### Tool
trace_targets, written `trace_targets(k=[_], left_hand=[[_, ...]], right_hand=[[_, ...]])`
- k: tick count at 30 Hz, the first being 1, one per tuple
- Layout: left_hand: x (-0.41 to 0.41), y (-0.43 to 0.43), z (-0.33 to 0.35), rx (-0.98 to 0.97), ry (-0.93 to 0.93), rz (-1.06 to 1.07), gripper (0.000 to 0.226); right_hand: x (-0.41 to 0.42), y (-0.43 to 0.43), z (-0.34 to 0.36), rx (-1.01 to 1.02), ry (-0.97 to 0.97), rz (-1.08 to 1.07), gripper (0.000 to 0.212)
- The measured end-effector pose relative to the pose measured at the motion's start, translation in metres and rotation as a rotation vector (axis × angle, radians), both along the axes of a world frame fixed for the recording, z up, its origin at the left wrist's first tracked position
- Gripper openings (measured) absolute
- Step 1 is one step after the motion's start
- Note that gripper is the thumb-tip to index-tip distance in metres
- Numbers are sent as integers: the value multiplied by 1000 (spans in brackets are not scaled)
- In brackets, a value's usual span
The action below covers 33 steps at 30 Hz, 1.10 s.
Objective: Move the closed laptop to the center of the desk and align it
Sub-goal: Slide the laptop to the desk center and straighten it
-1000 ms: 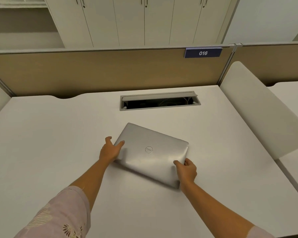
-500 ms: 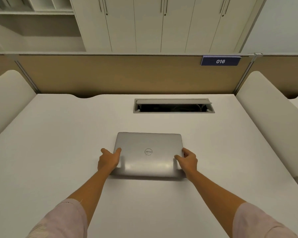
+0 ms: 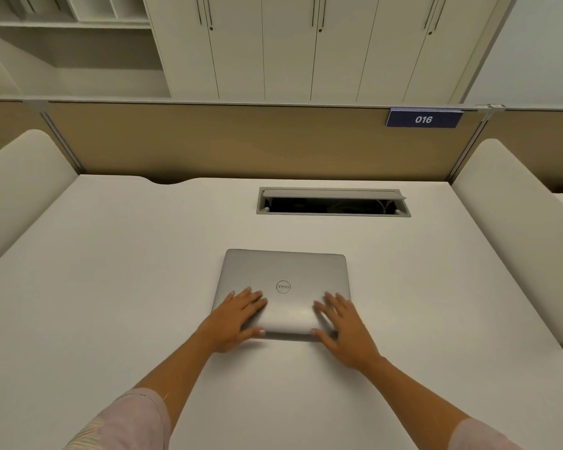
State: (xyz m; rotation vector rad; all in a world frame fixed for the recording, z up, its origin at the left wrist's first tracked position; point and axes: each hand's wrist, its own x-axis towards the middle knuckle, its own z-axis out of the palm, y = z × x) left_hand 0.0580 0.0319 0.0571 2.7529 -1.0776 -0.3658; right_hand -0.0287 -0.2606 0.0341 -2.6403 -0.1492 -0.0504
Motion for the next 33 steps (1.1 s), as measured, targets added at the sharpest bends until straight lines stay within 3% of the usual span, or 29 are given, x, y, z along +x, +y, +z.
trace_targets(k=[3, 6, 14, 21, 27, 29, 31, 33], left_hand=[[-4, 1, -7, 64, -7, -53, 80], [-4, 6, -17, 75, -147, -69, 66], [0, -1, -25, 82, -157, -36, 60], [0, -4, -29, 72, -170, -41, 73], [-12, -11, -37, 90, -181, 56, 109], [-19, -16, -35, 84, -169, 92, 95], [-27, -20, -36, 72, -194, 127, 61], [-39, -22, -41, 96, -198, 144, 55]], right_hand=[[-2, 5, -6, -96, 67, 121, 66], [0, 4, -5, -178, 87, 144, 62], [9, -3, -2, -276, 103, 188, 61], [15, -4, -6, -249, 91, 193, 68], [13, 0, -13, -226, 96, 170, 65], [10, 3, -13, -225, 95, 162, 57], [4, 7, -11, -216, 73, 170, 53], [-5, 14, -11, -204, 38, 202, 55]])
